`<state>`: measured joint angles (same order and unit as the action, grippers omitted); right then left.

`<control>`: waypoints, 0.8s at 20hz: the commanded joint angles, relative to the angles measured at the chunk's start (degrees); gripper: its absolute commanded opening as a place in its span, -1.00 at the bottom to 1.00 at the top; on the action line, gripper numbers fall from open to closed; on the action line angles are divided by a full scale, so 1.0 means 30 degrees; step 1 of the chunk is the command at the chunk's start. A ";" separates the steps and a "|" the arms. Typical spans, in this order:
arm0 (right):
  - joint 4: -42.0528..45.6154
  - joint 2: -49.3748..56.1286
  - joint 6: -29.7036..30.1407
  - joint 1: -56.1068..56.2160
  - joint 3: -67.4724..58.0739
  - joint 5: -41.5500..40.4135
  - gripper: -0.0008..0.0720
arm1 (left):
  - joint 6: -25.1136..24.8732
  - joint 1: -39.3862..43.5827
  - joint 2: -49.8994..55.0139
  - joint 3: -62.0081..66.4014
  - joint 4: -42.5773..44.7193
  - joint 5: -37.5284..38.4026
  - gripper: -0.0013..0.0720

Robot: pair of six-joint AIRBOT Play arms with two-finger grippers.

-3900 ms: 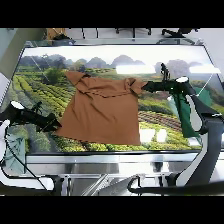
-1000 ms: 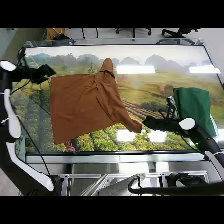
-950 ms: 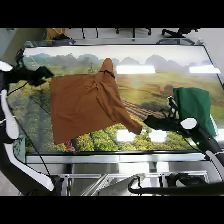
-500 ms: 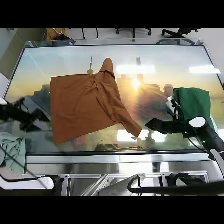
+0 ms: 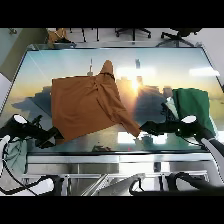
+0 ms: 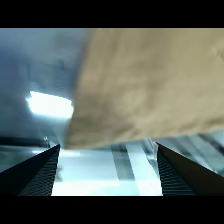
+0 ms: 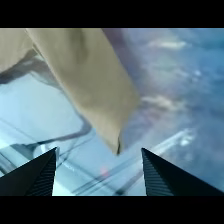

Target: Fold the shirts.

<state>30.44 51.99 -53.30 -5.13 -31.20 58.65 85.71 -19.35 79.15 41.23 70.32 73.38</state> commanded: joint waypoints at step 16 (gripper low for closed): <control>-0.4736 0.3031 0.4495 0.0976 -0.0976 0.0044 -0.05 | -0.0852 -0.0335 -0.0029 0.6980 0.0182 0.0954 -0.37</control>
<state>16.69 61.06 -40.18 -2.26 -33.87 58.83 84.42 -18.44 79.13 56.45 70.54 69.71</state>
